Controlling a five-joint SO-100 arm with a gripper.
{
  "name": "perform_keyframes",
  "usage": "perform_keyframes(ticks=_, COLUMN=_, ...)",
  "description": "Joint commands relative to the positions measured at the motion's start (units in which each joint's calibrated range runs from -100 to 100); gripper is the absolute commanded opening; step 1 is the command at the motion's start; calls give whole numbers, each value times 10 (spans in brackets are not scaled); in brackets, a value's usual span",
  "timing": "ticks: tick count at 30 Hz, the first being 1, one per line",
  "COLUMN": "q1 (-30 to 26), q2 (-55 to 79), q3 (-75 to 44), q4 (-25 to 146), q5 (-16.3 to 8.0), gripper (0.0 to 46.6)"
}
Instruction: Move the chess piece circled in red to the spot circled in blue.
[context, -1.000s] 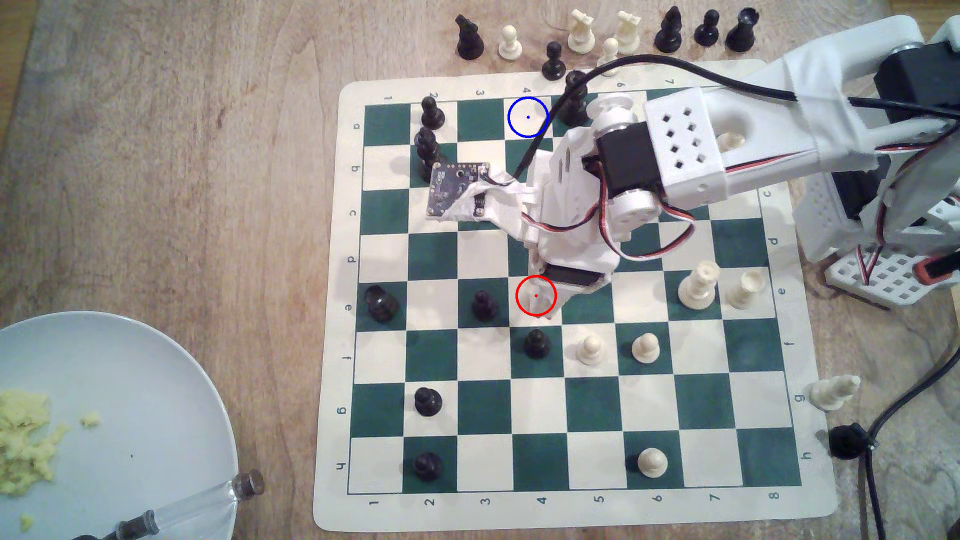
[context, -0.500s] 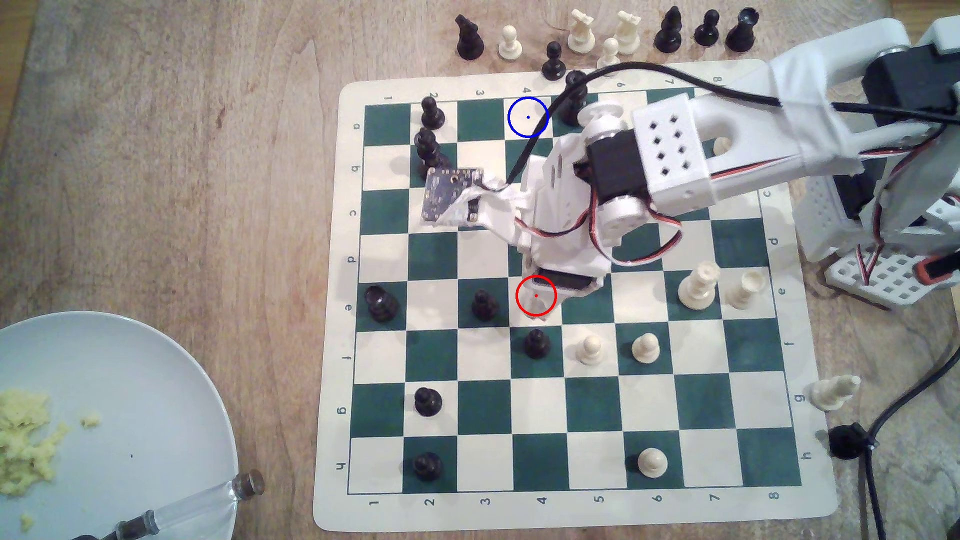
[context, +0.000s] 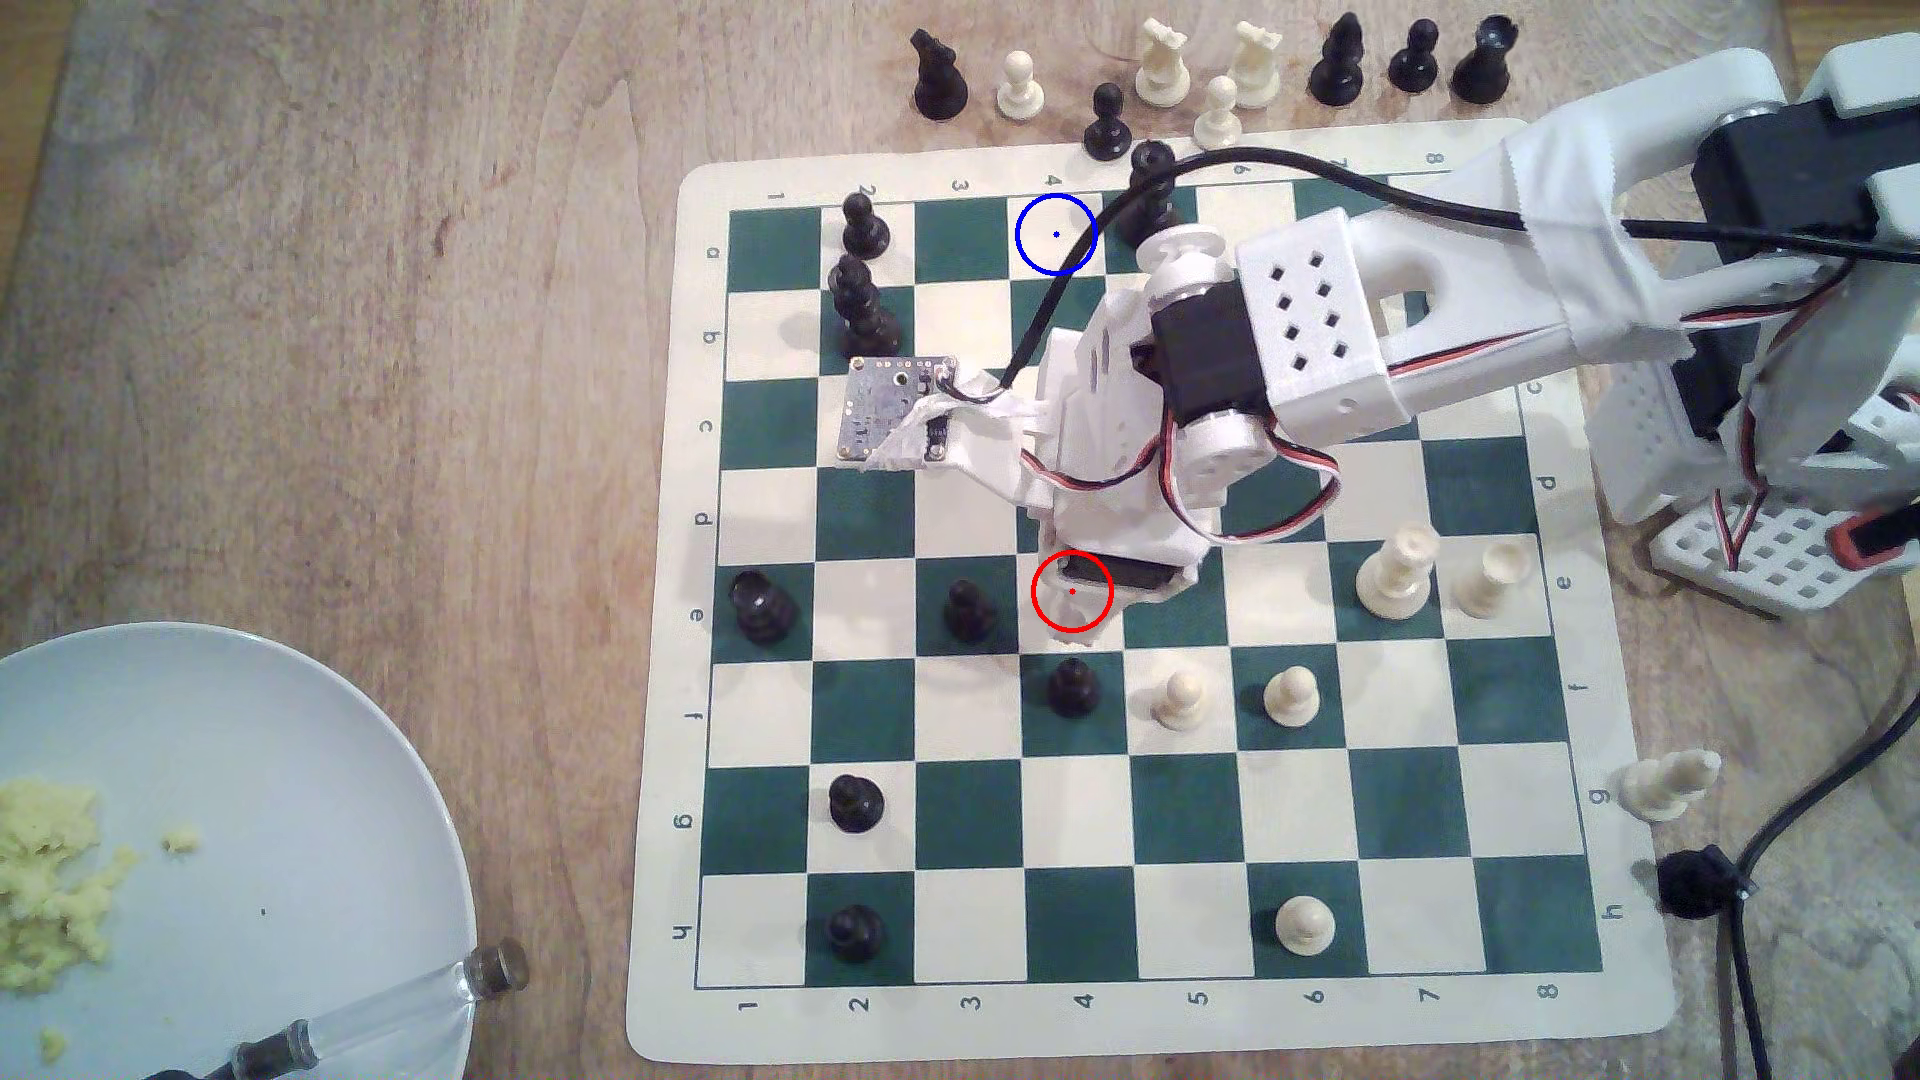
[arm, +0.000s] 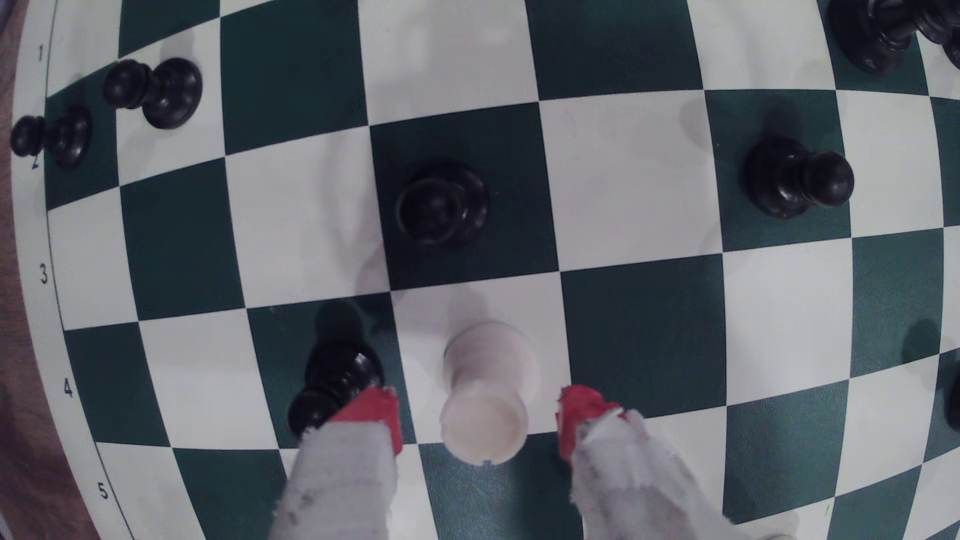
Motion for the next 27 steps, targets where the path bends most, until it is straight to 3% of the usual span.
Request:
perform_keyframes(ticks=1, q1=4, q2=-4, q3=-44, q4=-6, q5=0, gripper=153)
perform_keyframes(ticks=18, q1=2, q2=0, q3=-48, q4=-15, q5=-2, gripper=130)
perform_keyframes(ticks=23, q1=1, q2=0, q3=-48, q4=-15, q5=-2, gripper=85)
perform_keyframes(ticks=24, q1=1, q2=0, q3=-48, q4=-15, q5=-3, gripper=31)
perform_keyframes(ticks=25, q1=0, q2=0, q3=-49, q4=-15, q5=-3, gripper=6)
perform_keyframes(ticks=27, q1=0, q2=-2, q3=-49, q4=-15, q5=-3, gripper=3)
